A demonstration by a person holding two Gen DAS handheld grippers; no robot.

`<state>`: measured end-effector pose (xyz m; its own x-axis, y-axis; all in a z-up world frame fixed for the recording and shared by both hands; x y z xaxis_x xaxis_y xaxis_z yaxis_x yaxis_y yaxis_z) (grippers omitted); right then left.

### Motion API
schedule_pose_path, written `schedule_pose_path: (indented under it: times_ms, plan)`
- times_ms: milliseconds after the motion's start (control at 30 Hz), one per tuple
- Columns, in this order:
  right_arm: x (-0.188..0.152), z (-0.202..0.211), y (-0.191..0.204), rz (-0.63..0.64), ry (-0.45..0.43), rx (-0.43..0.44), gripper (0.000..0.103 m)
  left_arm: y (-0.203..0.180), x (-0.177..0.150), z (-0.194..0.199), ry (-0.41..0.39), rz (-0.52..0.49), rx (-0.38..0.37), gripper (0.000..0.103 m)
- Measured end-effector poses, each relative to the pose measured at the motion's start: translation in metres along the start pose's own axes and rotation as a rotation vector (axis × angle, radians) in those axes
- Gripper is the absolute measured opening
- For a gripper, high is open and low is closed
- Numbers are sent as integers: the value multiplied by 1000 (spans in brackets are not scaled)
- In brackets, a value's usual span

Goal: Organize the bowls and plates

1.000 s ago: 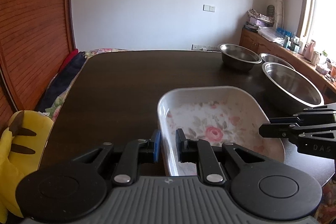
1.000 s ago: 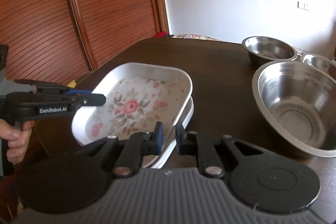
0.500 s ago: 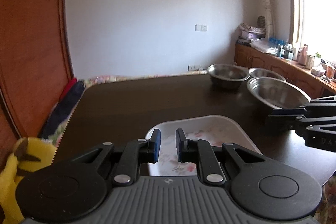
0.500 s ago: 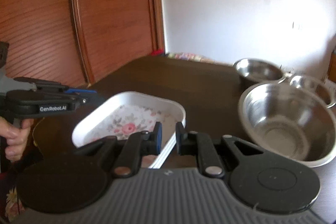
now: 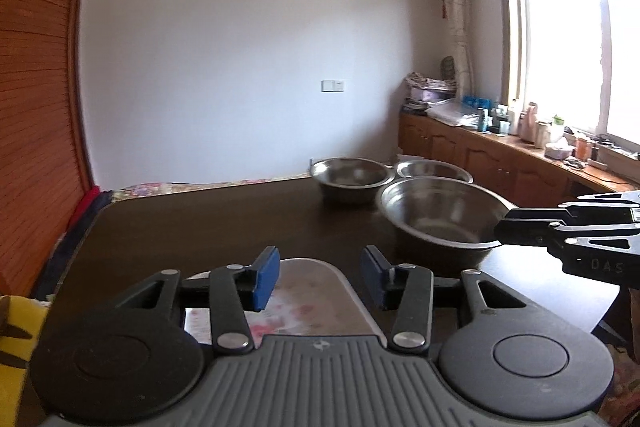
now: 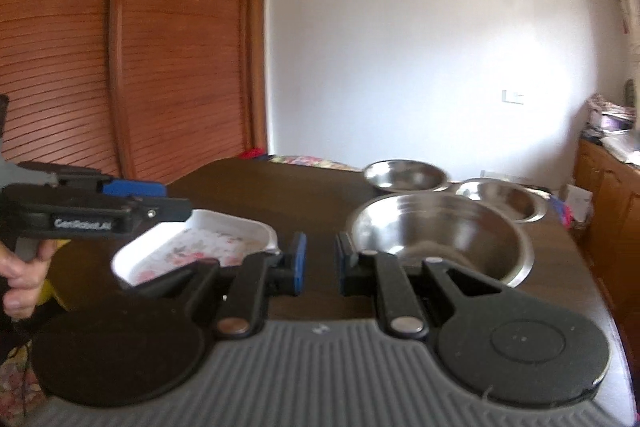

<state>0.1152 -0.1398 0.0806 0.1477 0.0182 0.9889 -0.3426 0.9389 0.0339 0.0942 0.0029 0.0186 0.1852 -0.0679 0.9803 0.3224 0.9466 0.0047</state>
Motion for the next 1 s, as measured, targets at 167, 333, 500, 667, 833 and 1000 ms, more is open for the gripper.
schedule_pose_path:
  times_ms: [167, 333, 500, 667, 833, 1000]
  plan:
    - [-5, 9, -22, 9, -1, -68, 17, -19, -2, -11, 0, 7, -29, 89]
    - [-11, 19, -40, -5, -22, -115, 43, -34, -1, -24, -9, -4, -44, 96]
    - [-16, 27, -55, 2, -33, -157, 64, -46, -1, -32, -17, 12, -57, 102]
    - [-19, 34, -69, 3, -56, -173, 103, -59, -2, -34, -27, 6, -69, 103]
    - [-21, 37, -79, -5, -71, -171, 103, -68, 2, -38, -35, -6, -77, 103]
    - [-22, 31, -88, -9, -71, -176, 103, -70, 6, -50, -26, -23, -81, 103]
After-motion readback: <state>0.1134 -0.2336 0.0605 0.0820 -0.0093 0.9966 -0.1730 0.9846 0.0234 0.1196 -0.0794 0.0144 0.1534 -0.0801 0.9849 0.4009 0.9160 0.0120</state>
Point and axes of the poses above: each gripper's, at about its wrist camera, not at the fingertips, and z roughly against the way its jaws point, y to its left, x to its top, the point moved 2 cm from there along -z, roughly the way its jaws point, and after that the axes turned 10 degrees about -y, right-handed, at the moved point
